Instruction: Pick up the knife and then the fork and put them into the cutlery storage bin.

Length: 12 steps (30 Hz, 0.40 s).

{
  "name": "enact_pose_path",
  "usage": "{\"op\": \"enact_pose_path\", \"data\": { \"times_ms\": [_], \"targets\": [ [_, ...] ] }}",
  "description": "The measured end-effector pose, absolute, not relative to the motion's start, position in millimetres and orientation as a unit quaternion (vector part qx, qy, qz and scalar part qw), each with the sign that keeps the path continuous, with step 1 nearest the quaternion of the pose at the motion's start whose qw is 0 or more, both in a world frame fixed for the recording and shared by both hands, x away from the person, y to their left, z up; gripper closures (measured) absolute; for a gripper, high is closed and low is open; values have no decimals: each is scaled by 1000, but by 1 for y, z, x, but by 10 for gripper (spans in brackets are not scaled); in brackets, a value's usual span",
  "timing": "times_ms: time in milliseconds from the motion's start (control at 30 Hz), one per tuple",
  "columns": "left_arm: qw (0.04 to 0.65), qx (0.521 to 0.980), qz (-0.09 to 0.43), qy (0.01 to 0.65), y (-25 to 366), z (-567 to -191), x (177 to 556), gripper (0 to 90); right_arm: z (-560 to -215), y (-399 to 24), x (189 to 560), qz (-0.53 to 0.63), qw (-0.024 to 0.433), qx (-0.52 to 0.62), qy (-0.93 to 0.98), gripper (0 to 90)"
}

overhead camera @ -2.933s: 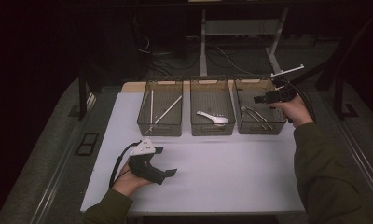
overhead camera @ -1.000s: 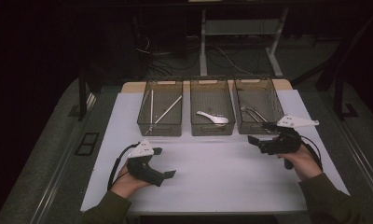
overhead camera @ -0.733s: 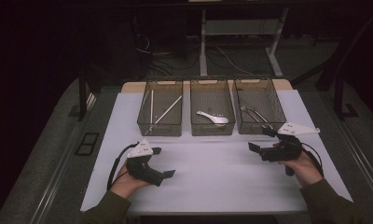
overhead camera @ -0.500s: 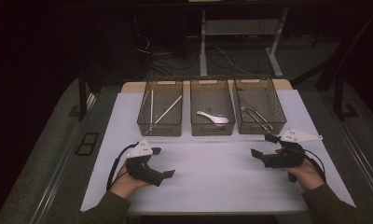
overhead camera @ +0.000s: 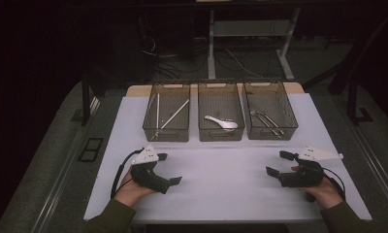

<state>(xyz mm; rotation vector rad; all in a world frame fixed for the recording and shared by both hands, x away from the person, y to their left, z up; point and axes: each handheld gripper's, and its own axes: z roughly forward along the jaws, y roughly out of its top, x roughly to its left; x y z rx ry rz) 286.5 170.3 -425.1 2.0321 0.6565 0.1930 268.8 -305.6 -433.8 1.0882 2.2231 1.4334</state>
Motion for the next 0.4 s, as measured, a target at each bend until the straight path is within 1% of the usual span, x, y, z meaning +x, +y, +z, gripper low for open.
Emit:
{"op": "enact_pose_path", "data": {
  "times_ms": [100,400],
  "targets": [
    [479,832,80,269,170,-425,286,0,-437,-305,266,490,134,376,775,138],
    [477,832,79,270,171,-425,287,0,-436,-305,266,492,137,373,775,138]
  ]
}}
